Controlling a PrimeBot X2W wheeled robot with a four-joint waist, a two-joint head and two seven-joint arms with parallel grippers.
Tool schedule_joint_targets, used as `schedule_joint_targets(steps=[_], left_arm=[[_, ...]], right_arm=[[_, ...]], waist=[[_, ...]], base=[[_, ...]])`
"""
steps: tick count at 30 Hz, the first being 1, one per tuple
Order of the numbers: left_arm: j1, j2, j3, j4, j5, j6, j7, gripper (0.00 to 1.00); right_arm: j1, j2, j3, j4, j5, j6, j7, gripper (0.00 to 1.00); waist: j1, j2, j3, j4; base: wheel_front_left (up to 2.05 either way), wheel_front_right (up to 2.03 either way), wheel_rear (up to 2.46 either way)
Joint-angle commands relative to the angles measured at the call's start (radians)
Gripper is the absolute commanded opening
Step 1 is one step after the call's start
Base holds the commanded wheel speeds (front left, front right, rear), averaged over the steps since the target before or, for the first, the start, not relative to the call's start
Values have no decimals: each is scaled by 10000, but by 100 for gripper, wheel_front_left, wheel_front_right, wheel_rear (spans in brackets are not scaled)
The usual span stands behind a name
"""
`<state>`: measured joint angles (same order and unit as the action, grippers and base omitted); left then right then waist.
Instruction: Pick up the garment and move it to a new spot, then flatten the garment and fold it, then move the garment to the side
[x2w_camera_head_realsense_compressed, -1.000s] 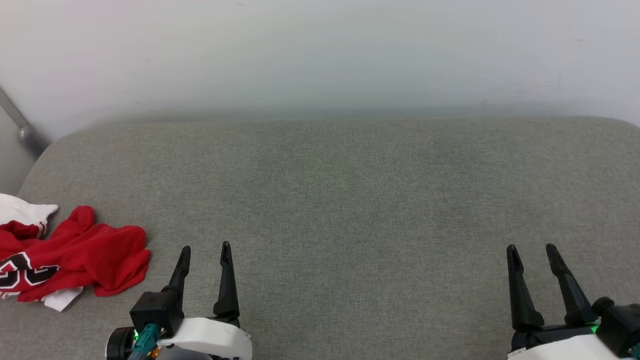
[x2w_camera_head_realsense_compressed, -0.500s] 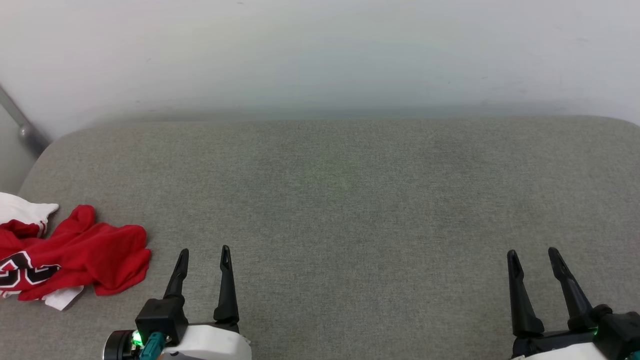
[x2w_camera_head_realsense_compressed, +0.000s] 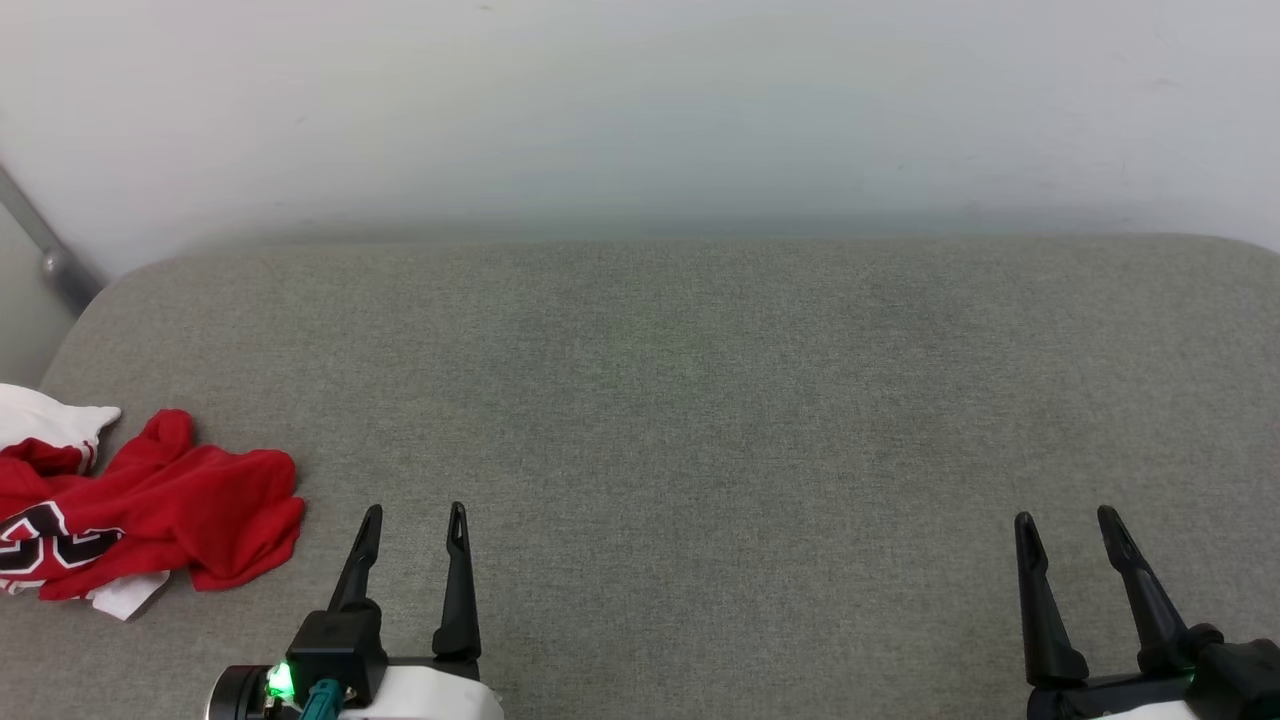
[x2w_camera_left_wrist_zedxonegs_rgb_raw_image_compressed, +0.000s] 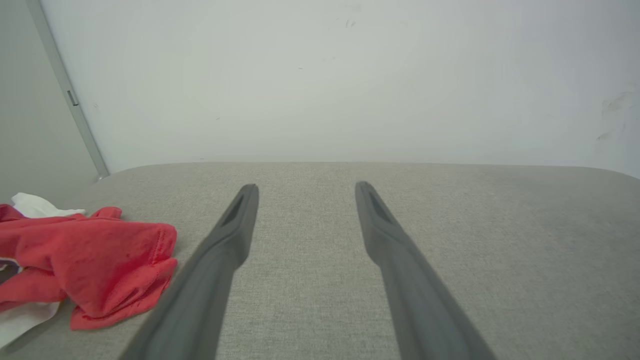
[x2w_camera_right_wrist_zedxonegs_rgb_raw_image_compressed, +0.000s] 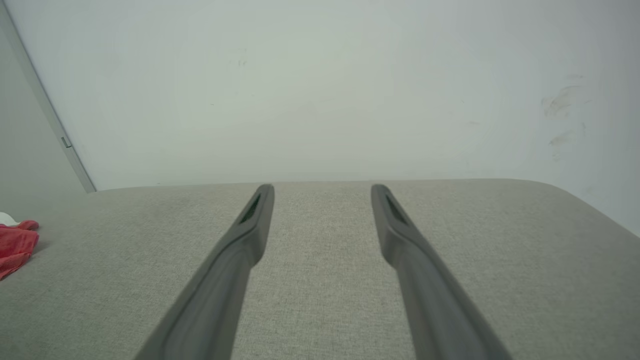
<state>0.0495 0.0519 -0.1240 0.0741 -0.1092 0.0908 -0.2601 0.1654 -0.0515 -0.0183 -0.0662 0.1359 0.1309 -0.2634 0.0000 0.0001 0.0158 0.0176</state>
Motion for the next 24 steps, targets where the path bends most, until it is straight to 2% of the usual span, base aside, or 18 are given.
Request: schedule_joint_targets(steps=[1, 24], left_arm=[[50, -18, -3, 27, -21, 5, -78, 100], [-40, -20, -59, 170, -329, 51, -57, 100]], right_arm=[[99, 24, -8, 4, -31, -3, -21, 100], [176, 24, 1, 221, 346, -3, -21, 100]], waist=[[0, -1, 2, -4], [0, -1, 50, 91]], base=[[0, 0, 0], [0, 0, 0]])
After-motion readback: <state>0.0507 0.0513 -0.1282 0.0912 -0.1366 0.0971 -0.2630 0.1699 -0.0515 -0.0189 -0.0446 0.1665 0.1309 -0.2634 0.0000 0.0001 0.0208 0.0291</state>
